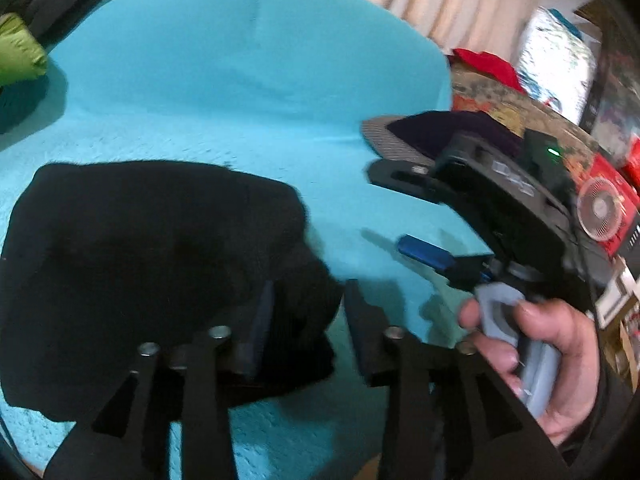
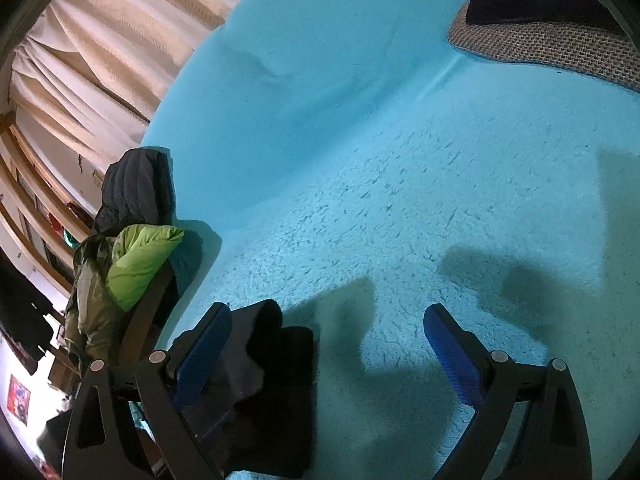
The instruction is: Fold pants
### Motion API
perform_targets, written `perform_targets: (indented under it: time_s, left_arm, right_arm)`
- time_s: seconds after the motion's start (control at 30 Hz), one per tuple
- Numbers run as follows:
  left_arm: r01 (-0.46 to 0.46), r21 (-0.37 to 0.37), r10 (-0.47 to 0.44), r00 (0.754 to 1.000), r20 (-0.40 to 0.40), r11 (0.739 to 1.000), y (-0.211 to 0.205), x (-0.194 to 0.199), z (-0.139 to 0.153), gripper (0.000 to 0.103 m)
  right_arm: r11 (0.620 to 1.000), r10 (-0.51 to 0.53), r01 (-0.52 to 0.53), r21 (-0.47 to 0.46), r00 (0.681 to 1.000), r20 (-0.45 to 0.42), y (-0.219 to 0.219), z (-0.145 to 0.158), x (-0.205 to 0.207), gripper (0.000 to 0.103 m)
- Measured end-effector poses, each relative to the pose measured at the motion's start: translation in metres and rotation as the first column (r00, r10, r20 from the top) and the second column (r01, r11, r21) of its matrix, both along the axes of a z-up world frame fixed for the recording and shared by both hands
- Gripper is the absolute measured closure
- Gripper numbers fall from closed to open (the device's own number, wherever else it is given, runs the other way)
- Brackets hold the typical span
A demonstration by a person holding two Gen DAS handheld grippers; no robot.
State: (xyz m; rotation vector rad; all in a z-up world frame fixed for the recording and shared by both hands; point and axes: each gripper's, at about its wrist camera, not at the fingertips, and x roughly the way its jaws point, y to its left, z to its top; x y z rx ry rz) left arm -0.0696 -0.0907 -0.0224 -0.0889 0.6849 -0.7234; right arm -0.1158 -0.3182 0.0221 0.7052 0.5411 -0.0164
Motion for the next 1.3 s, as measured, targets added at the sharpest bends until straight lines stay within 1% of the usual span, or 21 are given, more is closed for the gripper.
perform_targets:
  time_s: [0.1, 0.2, 0.27, 0.3, 0.37, 0.4, 0.43, 0.47, 0.5, 0.53, 0.57, 0.67, 0.73, 0.77, 0.83, 0.9, 1.0, 1.07, 1.17, 1.23, 1.3]
  left_arm:
    - [0.049, -0.013, -0.049, 0.999, -0.008, 0.999, 0.011, -0.013, 0.008, 0.063]
    - [-0.027, -0.060, 0.029, 0.999, 0.033, 0.998, 0.049, -0.022, 0.024, 0.062]
    - [-0.138, -0.124, 0.145, 0.988, 0.046, 0.983, 0.089, -0.021, 0.034, 0.061]
    - [-0.200, -0.164, 0.208, 0.977, 0.039, 0.966, 0.112, -0.019, 0.036, 0.061]
    - [-0.269, -0.229, 0.277, 0.961, 0.003, 0.936, 0.145, -0.014, 0.032, 0.062]
    - [-0.279, -0.242, 0.283, 0.959, -0.018, 0.929, 0.151, -0.011, 0.029, 0.069]
    - [-0.287, -0.254, 0.286, 0.957, -0.040, 0.924, 0.156, -0.009, 0.025, 0.077]
    - [-0.293, -0.257, 0.289, 0.956, -0.055, 0.921, 0.159, -0.007, 0.022, 0.090]
    - [-0.298, -0.245, 0.292, 0.954, -0.064, 0.922, 0.159, -0.006, 0.019, 0.098]
    - [-0.297, -0.234, 0.290, 0.955, -0.066, 0.926, 0.156, -0.005, 0.017, 0.101]
    - [-0.297, -0.227, 0.289, 0.955, -0.071, 0.927, 0.154, -0.006, 0.014, 0.102]
    - [-0.298, -0.187, 0.286, 0.954, -0.090, 0.936, 0.144, -0.002, 0.008, 0.103]
    - [-0.322, -0.096, 0.303, 0.937, -0.176, 0.942, 0.140, 0.011, -0.014, 0.103]
    - [-0.327, -0.095, 0.305, 0.932, -0.194, 0.940, 0.139, 0.013, -0.025, 0.102]
    - [-0.331, -0.059, 0.320, 0.935, -0.151, 0.942, 0.133, 0.010, -0.020, 0.102]
    - [-0.322, -0.042, 0.313, 0.939, -0.143, 0.946, 0.132, 0.008, -0.016, 0.103]
    - [-0.312, -0.104, 0.295, 0.943, -0.151, 0.944, 0.143, 0.006, 0.001, 0.103]
    - [-0.312, -0.149, 0.303, 0.950, -0.080, 0.938, 0.149, 0.008, 0.026, 0.103]
    - [-0.320, -0.119, 0.321, 0.947, -0.018, 0.940, 0.147, 0.041, 0.048, 0.103]
    - [-0.336, -0.108, 0.330, 0.941, -0.069, 0.936, 0.146, 0.068, 0.046, 0.103]
    - [-0.354, -0.078, 0.336, 0.924, -0.184, 0.932, 0.143, 0.100, 0.027, 0.103]
  right_arm:
    - [1.000, -0.019, 0.019, -0.014, 1.000, 0.018, 0.000, 0.003, -0.004, 0.006]
    - [0.996, -0.043, 0.048, -0.074, 0.997, 0.066, 0.006, 0.012, -0.014, 0.006]
    - [0.986, -0.016, 0.034, -0.161, 0.994, 0.109, 0.021, 0.022, -0.021, 0.006]
    - [0.975, 0.017, 0.013, -0.222, 0.991, 0.134, 0.033, 0.028, -0.024, 0.006]
    - [0.924, 0.129, -0.055, -0.377, 0.976, 0.174, 0.066, 0.036, -0.028, 0.010]
    - [0.899, 0.191, -0.102, -0.426, 0.966, 0.172, 0.081, 0.037, -0.028, 0.013]
    - [0.866, 0.285, -0.188, -0.464, 0.947, 0.147, 0.099, 0.034, -0.025, 0.028]
    - [0.849, 0.332, -0.241, -0.470, 0.935, 0.121, 0.108, 0.030, -0.021, 0.054]
    - [0.835, 0.366, -0.288, -0.469, 0.927, 0.082, 0.116, 0.025, -0.017, 0.069]
    - [0.823, 0.382, -0.320, -0.470, 0.923, 0.041, 0.123, 0.020, -0.012, 0.093]
    - [0.811, 0.395, -0.344, -0.474, 0.919, 0.008, 0.128, 0.016, -0.008, 0.099]
    - [0.807, 0.382, -0.350, -0.475, 0.924, -0.032, 0.128, 0.010, -0.003, 0.099]
    - [0.810, 0.335, -0.367, -0.457, 0.930, -0.153, 0.126, -0.007, 0.008, 0.101]
    - [0.813, 0.313, -0.367, -0.453, 0.930, -0.192, 0.127, -0.015, 0.011, 0.103]
    - [0.815, 0.275, -0.337, -0.472, 0.941, -0.198, 0.131, -0.017, 0.008, 0.103]
    - [0.826, 0.262, -0.321, -0.463, 0.947, -0.189, 0.128, -0.020, 0.005, 0.103]
    - [0.861, 0.286, -0.324, -0.393, 0.946, -0.153, 0.116, -0.018, 0.001, 0.103]
    - [0.882, 0.289, -0.297, -0.367, 0.954, -0.079, 0.106, -0.009, -0.003, 0.098]
    - [0.865, 0.280, -0.234, -0.444, 0.959, 0.038, 0.104, 0.016, 0.008, 0.095]
    - [0.866, 0.286, -0.230, -0.445, 0.956, 0.063, 0.103, 0.026, 0.025, 0.095]
    - [0.854, 0.305, -0.259, -0.452, 0.952, 0.031, 0.106, 0.023, 0.052, 0.095]
